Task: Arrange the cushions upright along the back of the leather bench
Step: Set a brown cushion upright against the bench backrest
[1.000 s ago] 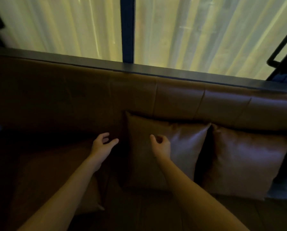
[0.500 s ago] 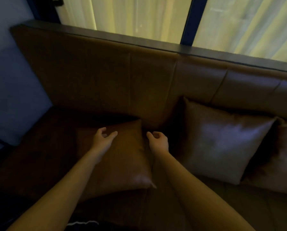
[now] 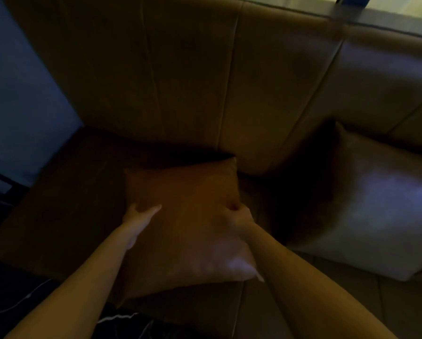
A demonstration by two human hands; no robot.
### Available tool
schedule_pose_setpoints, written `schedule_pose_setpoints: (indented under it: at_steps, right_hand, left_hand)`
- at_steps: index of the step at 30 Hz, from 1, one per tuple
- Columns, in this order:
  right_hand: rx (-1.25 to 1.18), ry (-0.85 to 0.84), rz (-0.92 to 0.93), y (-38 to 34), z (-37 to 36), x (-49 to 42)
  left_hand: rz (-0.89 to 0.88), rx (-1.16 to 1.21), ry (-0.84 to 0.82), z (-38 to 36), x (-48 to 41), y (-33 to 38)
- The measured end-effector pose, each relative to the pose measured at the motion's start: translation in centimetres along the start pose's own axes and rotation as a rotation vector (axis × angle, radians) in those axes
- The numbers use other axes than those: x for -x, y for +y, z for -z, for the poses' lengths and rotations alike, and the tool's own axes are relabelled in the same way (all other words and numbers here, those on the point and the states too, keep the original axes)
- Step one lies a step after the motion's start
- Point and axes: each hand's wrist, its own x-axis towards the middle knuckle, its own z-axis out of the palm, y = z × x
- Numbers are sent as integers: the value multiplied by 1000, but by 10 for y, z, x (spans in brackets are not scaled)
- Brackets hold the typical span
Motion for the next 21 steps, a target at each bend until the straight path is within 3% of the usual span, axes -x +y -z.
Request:
schedule_pose_setpoints:
  at_steps: [6, 15, 21]
  right_hand:
    - [21, 93, -63, 5, -9, -35]
    - [-58, 105, -60, 5, -3, -44]
    - [-216, 155, -55, 3, 5, -21]
  left_hand:
    - [25, 20, -47, 12, -44, -4]
    - [18, 62, -87, 19, -74, -1]
    - [-100, 65, -82, 19, -56, 14]
